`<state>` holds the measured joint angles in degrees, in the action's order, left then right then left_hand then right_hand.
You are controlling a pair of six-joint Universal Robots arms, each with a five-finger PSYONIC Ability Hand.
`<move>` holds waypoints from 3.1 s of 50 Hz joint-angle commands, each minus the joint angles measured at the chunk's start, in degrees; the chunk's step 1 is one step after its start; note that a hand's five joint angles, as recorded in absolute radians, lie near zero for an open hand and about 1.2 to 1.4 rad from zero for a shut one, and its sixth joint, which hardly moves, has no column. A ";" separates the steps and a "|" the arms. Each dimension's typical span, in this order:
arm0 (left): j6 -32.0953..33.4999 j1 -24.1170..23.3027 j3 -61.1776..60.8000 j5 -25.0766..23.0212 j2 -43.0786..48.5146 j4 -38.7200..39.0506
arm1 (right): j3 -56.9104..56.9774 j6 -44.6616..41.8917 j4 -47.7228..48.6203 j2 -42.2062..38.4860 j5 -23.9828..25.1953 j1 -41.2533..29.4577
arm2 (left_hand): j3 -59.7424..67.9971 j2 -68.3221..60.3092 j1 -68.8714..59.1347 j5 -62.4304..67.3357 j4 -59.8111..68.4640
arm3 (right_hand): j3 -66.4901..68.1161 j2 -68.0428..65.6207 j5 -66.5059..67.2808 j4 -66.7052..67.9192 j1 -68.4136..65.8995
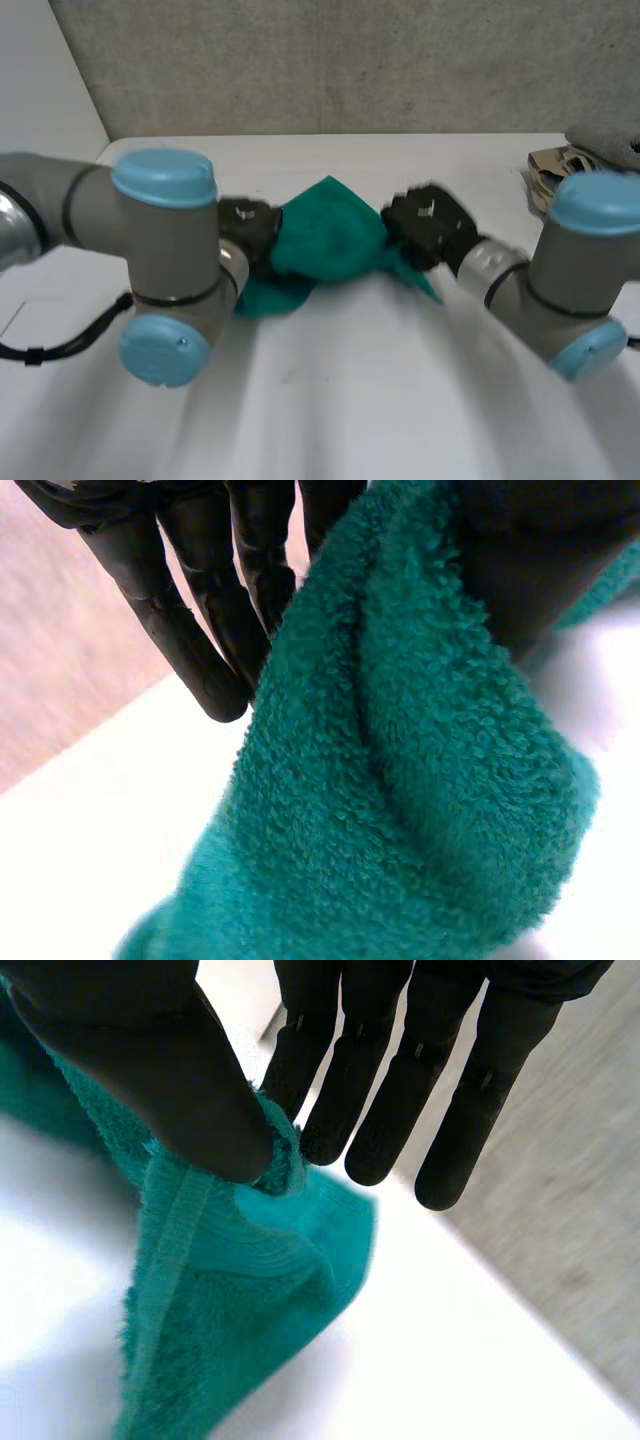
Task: Fold the laundry.
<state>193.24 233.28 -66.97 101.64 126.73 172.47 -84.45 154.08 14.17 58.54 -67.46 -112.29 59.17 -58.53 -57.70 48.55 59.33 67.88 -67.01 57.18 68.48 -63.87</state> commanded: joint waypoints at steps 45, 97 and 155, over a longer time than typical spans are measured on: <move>22.44 22.22 -5.54 -29.57 -2.54 -12.60 | 17.29 38.58 -18.21 -14.32 -17.88 -6.35 | -49.17 48.53 47.70 -48.55 -49.33 | -37.06 36.19 -36.36 -37.66 33.05; 5.83 15.02 29.19 -1.27 -9.83 13.95 | 26.44 3.60 32.14 1.84 -18.59 -2.93 | 20.83 -21.47 -22.30 21.45 20.67 | 12.12 -12.99 12.82 11.52 -16.13; 28.77 19.32 12.74 -16.91 9.76 -15.93 | -8.80 -4.84 2.88 4.22 -15.86 -0.29 | -23.06 22.42 21.59 -22.44 -23.22 | 12.12 -12.99 12.82 11.52 -16.13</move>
<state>219.12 252.92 -57.68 83.01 132.03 159.98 -93.23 149.26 17.12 62.79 -83.54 -113.21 29.41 -29.32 -30.00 19.70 29.68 68.01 -66.77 57.98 68.52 -64.55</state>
